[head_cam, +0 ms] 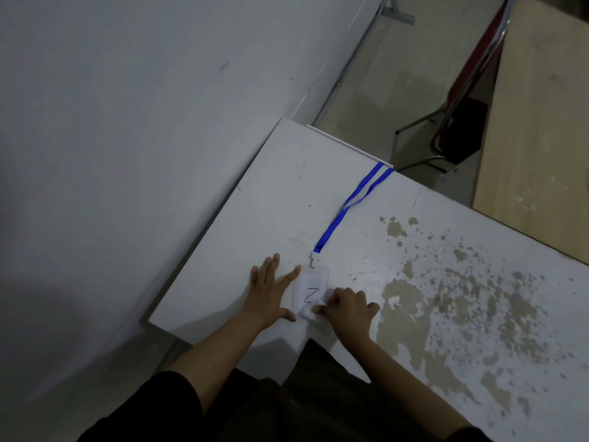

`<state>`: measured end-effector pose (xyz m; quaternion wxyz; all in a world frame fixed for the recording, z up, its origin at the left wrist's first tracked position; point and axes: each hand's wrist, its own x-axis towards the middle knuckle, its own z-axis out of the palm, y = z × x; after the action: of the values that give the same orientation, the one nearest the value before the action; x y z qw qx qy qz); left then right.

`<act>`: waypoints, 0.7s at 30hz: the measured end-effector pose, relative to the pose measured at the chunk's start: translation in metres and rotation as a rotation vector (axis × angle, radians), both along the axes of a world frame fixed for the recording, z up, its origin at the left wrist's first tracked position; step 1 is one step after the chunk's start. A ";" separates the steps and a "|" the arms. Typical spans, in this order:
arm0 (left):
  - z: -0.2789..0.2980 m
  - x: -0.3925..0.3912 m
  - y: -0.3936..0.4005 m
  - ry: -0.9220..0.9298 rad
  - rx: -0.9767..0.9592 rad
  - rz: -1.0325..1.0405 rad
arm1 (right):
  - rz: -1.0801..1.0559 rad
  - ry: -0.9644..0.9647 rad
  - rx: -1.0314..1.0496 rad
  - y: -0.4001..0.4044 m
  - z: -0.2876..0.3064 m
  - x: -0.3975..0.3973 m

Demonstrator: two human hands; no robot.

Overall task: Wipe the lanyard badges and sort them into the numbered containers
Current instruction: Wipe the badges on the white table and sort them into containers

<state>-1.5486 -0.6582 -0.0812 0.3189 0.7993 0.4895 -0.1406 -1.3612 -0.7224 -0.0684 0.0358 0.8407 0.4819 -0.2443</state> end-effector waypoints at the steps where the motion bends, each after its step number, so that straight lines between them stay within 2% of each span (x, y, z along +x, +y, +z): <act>1: 0.001 0.000 0.000 0.003 0.003 0.000 | -0.028 -0.005 0.002 0.003 0.002 0.004; 4: 0.000 0.000 0.000 0.013 0.001 -0.009 | -0.058 0.000 0.014 0.003 0.004 -0.003; 8: 0.000 0.000 0.001 0.014 -0.007 -0.011 | 0.042 -0.004 0.050 -0.019 0.002 -0.003; 13: -0.002 -0.001 0.001 0.043 0.005 -0.044 | -0.026 -0.015 0.035 0.003 0.007 0.009; 17: -0.004 -0.002 0.003 0.024 0.012 -0.039 | 0.067 -0.022 0.010 -0.019 0.000 0.000; 21: -0.003 -0.001 0.003 0.015 0.001 -0.030 | -0.036 -0.003 -0.013 0.001 0.002 0.000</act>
<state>-1.5496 -0.6548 -0.0839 0.3127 0.8057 0.4799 -0.1511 -1.3610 -0.7215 -0.0664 0.0375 0.8493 0.4653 -0.2466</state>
